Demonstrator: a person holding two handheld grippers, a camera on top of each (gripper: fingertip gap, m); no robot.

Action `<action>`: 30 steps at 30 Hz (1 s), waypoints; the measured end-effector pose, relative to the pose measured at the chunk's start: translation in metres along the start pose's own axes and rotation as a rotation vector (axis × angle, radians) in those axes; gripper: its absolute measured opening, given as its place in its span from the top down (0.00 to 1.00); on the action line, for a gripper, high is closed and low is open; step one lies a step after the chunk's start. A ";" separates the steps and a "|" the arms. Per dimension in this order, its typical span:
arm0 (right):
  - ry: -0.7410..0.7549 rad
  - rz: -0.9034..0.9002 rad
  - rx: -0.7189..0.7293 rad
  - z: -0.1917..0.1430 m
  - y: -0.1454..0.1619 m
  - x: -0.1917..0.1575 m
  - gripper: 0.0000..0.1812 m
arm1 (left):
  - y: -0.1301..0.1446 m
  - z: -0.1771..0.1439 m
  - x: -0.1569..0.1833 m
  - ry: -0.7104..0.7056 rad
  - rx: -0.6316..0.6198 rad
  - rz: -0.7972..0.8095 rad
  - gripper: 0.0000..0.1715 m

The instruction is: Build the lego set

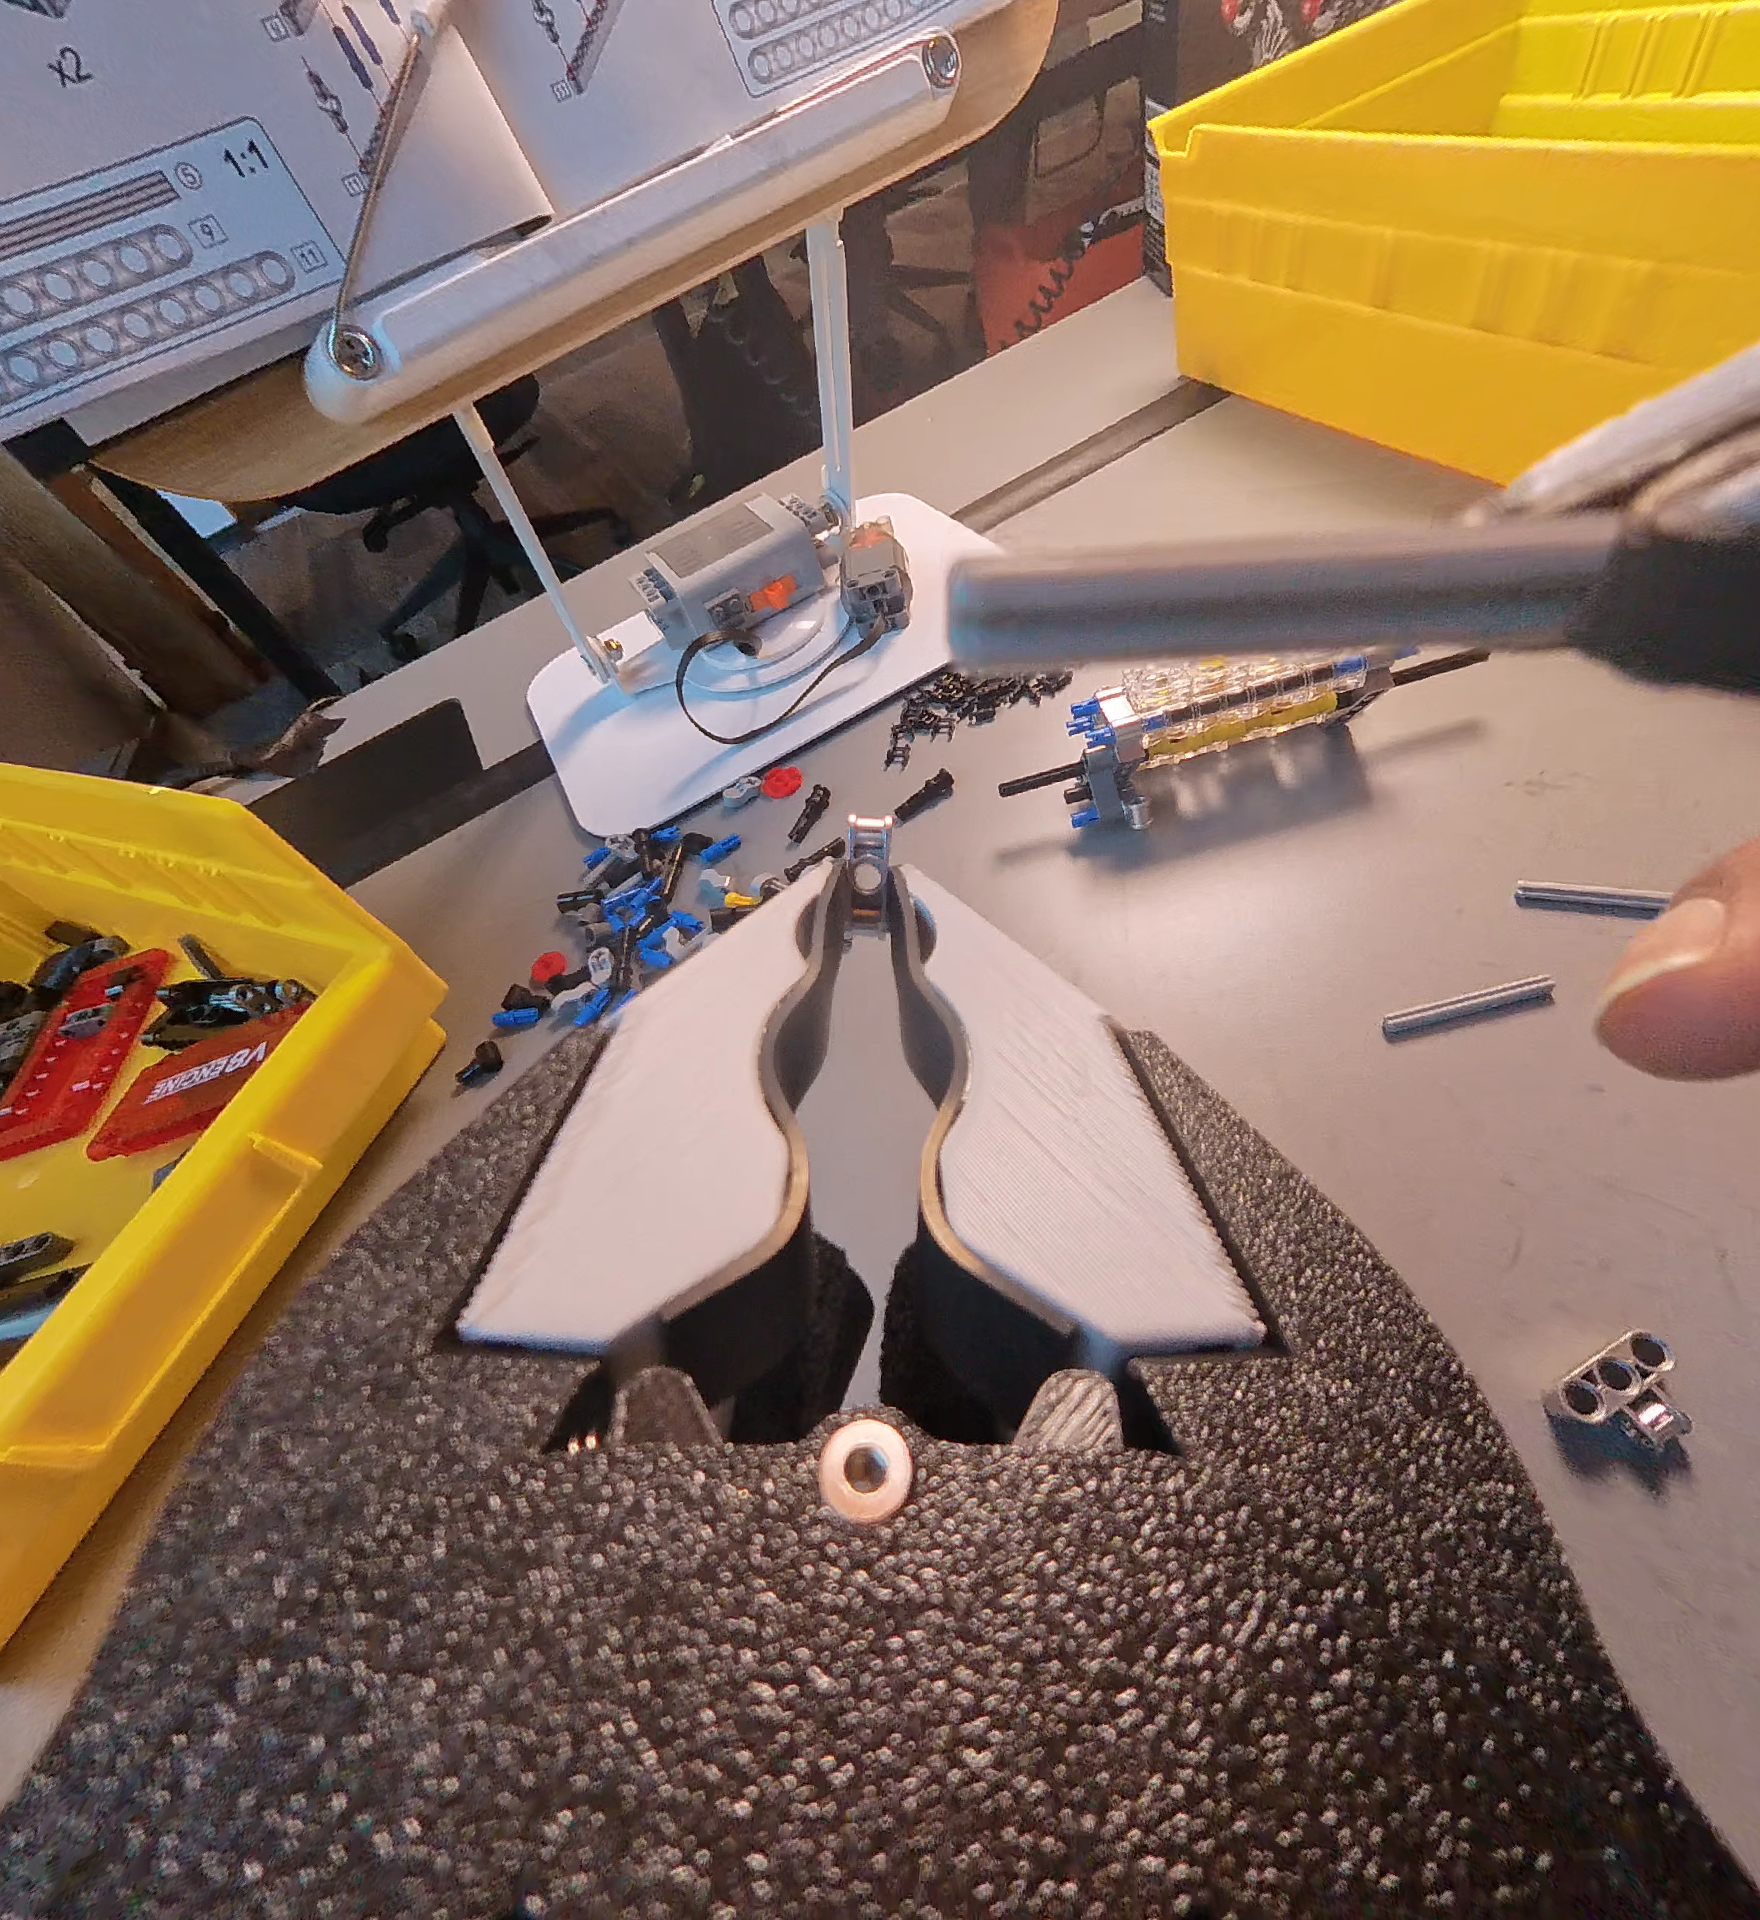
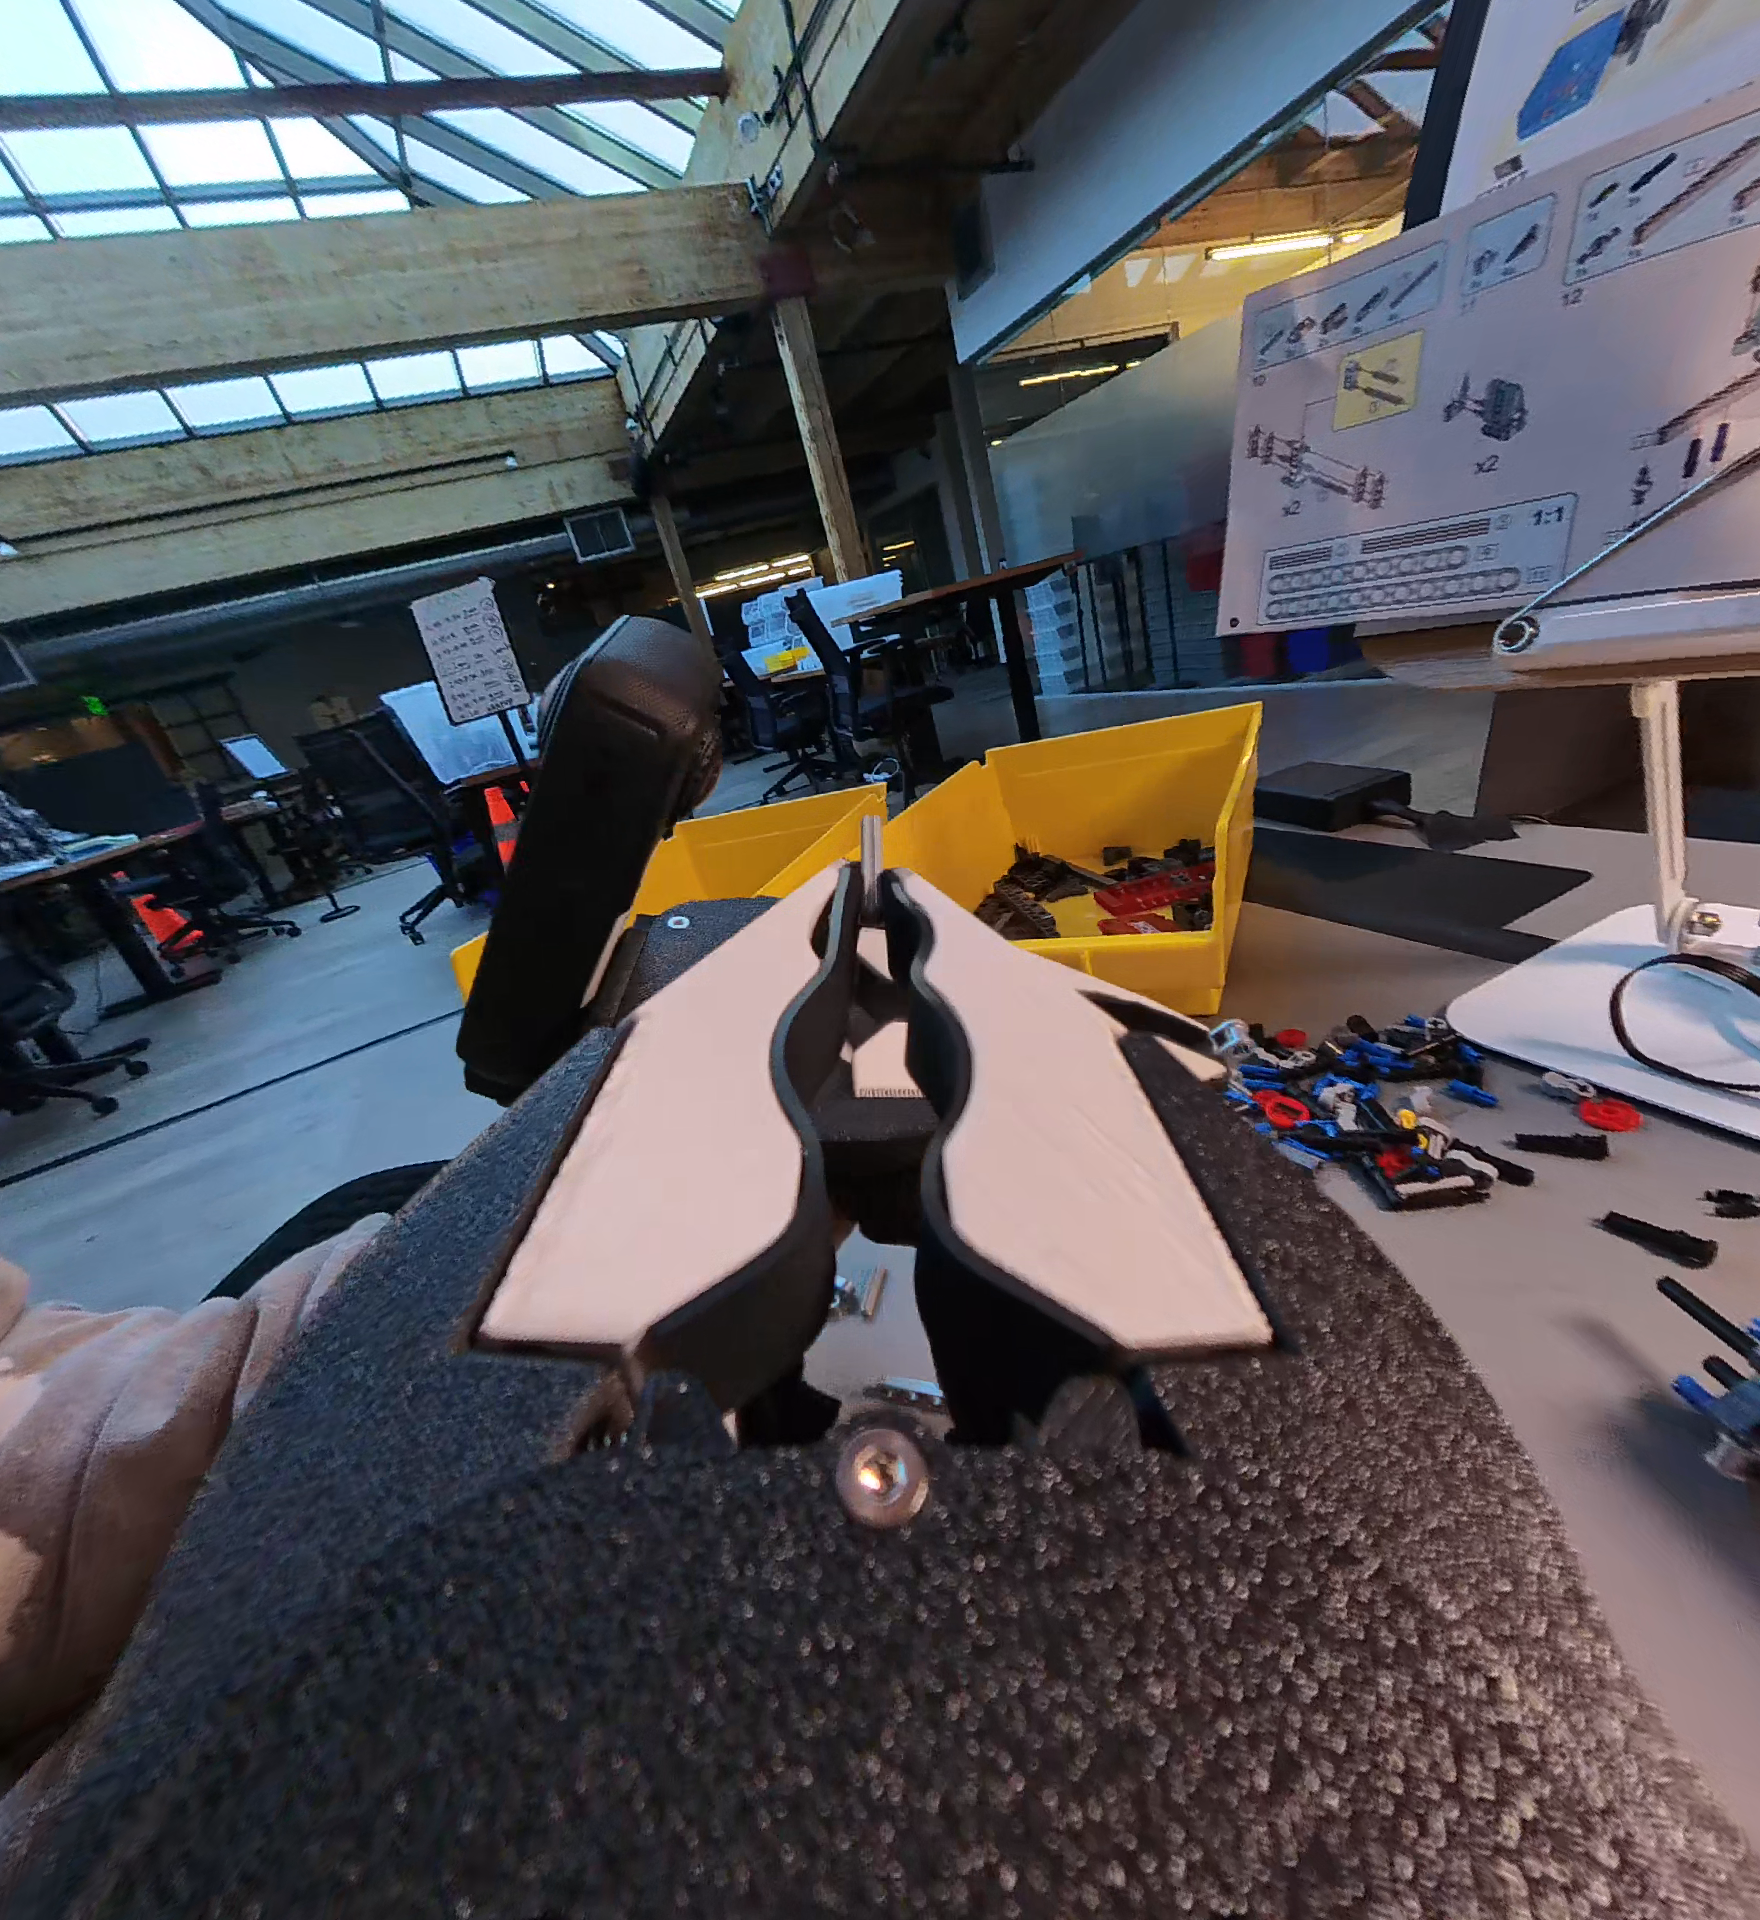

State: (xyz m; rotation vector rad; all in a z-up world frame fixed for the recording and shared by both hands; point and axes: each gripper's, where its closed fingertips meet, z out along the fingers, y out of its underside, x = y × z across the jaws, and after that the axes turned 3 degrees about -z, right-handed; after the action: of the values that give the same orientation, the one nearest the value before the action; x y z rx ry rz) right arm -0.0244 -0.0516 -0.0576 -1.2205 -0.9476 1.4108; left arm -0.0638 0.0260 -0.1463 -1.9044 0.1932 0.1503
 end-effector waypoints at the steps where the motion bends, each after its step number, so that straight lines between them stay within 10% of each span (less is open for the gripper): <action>1: -0.004 0.000 -0.002 0.000 0.000 -0.002 0.99 | 0.000 0.000 0.000 -0.002 0.001 0.000 0.97; 30: 0.093 0.001 -0.070 -0.006 0.012 0.032 0.99 | 0.003 0.001 0.005 0.017 -0.009 0.005 0.97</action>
State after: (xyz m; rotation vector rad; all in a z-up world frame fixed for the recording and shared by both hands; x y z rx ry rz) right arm -0.0204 -0.0229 -0.0767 -1.3270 -0.9386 1.3195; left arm -0.0599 0.0256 -0.1501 -1.9146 0.2086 0.1387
